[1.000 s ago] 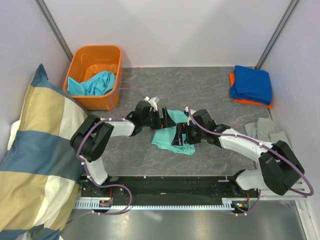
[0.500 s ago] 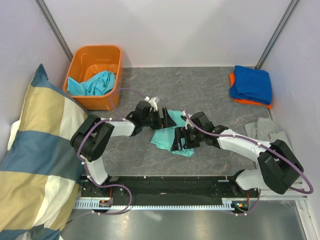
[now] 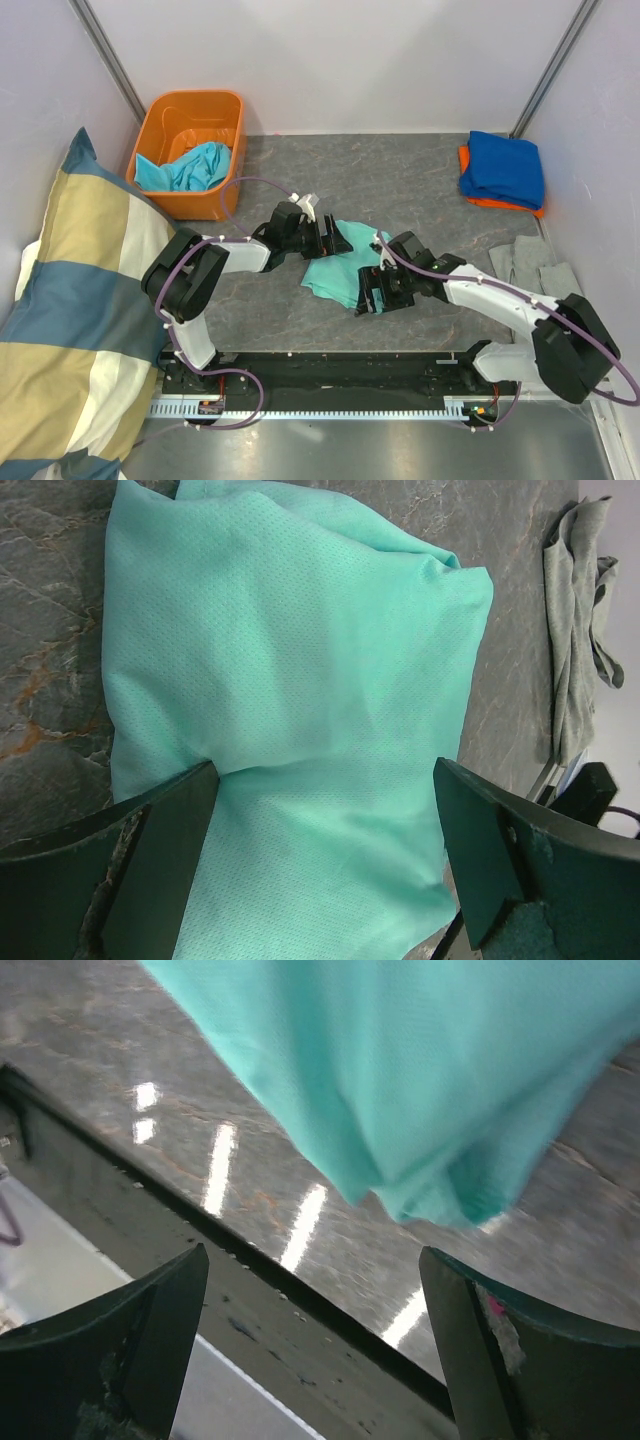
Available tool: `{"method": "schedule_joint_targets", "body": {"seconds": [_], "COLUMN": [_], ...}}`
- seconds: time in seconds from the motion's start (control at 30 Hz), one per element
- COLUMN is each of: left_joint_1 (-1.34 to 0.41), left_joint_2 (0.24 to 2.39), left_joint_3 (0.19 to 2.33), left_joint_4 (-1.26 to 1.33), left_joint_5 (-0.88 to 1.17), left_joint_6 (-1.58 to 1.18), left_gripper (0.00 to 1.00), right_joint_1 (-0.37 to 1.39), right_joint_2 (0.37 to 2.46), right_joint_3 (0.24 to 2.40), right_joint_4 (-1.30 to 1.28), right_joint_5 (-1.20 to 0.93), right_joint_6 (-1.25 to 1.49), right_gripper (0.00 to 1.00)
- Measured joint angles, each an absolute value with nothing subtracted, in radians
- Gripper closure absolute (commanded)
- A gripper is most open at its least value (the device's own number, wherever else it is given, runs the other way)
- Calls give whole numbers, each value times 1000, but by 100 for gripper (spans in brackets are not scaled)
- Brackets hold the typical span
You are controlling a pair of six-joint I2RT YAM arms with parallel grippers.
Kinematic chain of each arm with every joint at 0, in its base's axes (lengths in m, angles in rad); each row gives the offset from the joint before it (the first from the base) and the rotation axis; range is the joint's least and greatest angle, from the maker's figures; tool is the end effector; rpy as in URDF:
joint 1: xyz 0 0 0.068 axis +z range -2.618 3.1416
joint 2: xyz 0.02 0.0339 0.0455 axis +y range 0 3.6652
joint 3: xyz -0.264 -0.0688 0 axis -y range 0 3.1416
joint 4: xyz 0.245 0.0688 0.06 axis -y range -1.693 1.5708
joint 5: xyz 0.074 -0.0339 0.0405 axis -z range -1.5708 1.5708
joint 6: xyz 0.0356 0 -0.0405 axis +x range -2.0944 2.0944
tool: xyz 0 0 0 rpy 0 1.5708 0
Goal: Fold and stack the t-shirts
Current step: Fold the tshirt
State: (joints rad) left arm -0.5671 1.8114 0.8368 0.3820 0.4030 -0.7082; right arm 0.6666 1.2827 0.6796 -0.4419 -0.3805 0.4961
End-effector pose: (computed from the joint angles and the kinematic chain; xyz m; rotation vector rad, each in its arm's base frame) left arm 0.2950 -0.2044 0.1412 0.0887 2.3492 -1.1241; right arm 0.1761 0.1554 0.1845 -0.3805 2.7596 0.8589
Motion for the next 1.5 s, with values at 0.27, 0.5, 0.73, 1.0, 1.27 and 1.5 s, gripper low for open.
{"method": "schedule_joint_targets", "body": {"seconds": [0.27, 0.5, 0.73, 1.0, 1.27, 1.5], "left_joint_1": [-567, -567, -567, -567, -567, -564], "left_joint_2": [1811, 1811, 1810, 1810, 1810, 1811], "left_joint_3": [837, 837, 835, 835, 835, 836], "left_joint_4": [382, 382, 382, 383, 383, 381], "left_joint_5": [403, 403, 403, 403, 403, 409], "left_joint_6": [-709, -709, -709, -709, -709, -709], "left_gripper": [0, 0, 0, 0, 0, 0], "right_joint_1": [670, 647, 594, 564, 559, 549], "right_joint_2": [1152, 1259, 1443, 1566, 1576, 1554], "right_joint_3": [857, 904, 910, 1000, 958, 837], "right_joint_4": [-500, -332, -152, -59, -63, -166], "right_joint_5": [-46, 146, 152, 106, 79, 116], "right_joint_6": [552, 645, 683, 696, 751, 776], "right_gripper": [2, 2, 2, 2, 2, 2]}}
